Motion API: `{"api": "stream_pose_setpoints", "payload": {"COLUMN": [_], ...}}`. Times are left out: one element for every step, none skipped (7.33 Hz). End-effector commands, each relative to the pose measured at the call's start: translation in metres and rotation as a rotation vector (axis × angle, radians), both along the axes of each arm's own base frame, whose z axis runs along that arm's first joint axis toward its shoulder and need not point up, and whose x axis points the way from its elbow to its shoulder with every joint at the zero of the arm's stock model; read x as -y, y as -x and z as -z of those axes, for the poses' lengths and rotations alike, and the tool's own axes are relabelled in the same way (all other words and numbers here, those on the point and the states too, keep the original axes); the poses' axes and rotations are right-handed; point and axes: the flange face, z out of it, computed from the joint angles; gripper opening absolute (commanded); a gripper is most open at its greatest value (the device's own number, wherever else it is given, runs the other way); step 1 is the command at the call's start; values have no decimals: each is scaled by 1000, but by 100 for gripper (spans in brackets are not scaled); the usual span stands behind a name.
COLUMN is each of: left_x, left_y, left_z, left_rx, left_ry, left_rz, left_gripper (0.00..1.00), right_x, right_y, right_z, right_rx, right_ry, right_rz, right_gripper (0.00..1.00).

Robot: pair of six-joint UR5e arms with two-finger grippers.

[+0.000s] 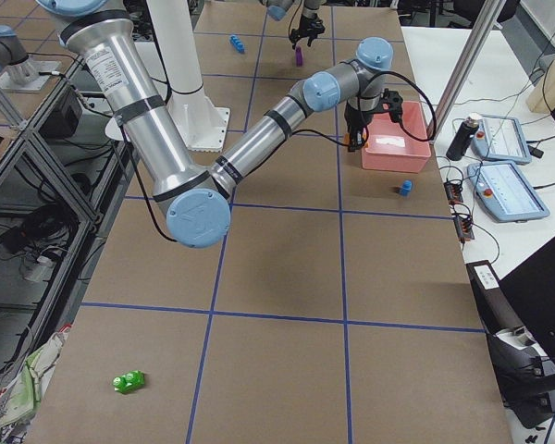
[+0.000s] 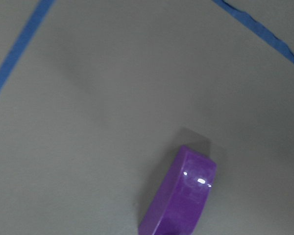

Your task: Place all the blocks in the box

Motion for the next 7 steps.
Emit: {"api": "stream_pose_setpoints", "payload": {"left_x": [-5, -7, -8, -9, -8, -7, -6], "left_y": [-16, -23, -27, -32, -33, -35, -34], "left_z": [-8, -13, -21, -26, -34, -44, -49], "left_rx": [11, 18, 44, 42, 41, 37, 37], "left_ry": [15, 19, 12, 7, 6, 4, 4], "left_rz": [-27, -41, -43, -51, -51, -51, -49], "left_gripper": [100, 100, 100, 100, 100, 100, 100], "right_x": [6, 11, 21, 29, 41, 62, 90], "right_y": [24, 28, 35, 42, 51, 68, 86], "right_z": [23, 34, 49, 62, 72, 77, 86], "right_rx": [24, 33, 39, 43, 49, 54, 54], "right_ry": [6, 2, -3, -13, -30, -43, -42], "right_rz": [-10, -17, -19, -12, -8, 2, 7], "right_gripper": [0, 0, 0, 0, 0, 0, 0]}}
